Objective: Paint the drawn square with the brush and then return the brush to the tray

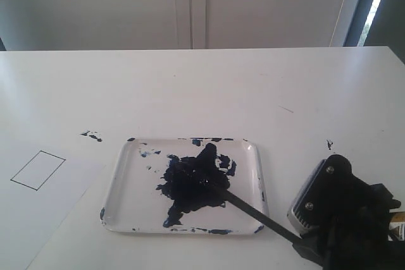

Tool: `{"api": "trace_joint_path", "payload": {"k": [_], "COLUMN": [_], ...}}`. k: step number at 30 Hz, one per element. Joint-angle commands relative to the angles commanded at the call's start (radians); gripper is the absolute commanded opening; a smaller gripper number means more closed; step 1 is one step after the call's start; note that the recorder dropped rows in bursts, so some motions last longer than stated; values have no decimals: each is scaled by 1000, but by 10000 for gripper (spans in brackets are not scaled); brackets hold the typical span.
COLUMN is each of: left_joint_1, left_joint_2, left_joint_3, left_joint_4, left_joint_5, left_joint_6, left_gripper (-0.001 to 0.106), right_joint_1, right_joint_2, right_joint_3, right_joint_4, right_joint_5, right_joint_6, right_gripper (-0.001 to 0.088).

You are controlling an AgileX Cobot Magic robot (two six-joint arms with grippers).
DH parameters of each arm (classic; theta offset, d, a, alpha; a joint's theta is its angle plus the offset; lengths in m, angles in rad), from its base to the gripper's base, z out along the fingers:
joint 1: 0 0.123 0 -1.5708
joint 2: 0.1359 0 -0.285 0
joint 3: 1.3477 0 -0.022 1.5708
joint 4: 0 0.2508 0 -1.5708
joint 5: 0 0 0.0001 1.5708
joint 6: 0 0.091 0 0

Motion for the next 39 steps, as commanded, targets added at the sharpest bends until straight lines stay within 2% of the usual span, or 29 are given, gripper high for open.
{"api": "trace_joint_path", "payload": {"k": [6,14,23,39], "left_joint_1": [0,0,0,0], "left_joint_2": [0,0,0,0], "left_joint_3": [0,0,0,0], "left_joint_4": [0,0,0,23], "left_joint_5": [0,0,0,-25], "left_joint_6": [0,0,0,0], "left_gripper": [0,0,0,0], "right_joint_1": [0,0,0,2], "right_joint_2": [-53,-60,-60,-60], "right_joint_3": [-102,-223,-321,-328], "right_joint_4": [-20,-168,-171,-169], "right_joint_5": [114,295,478,457], "right_joint_6": [84,263,299,299], "right_gripper": [0,0,0,0]}}
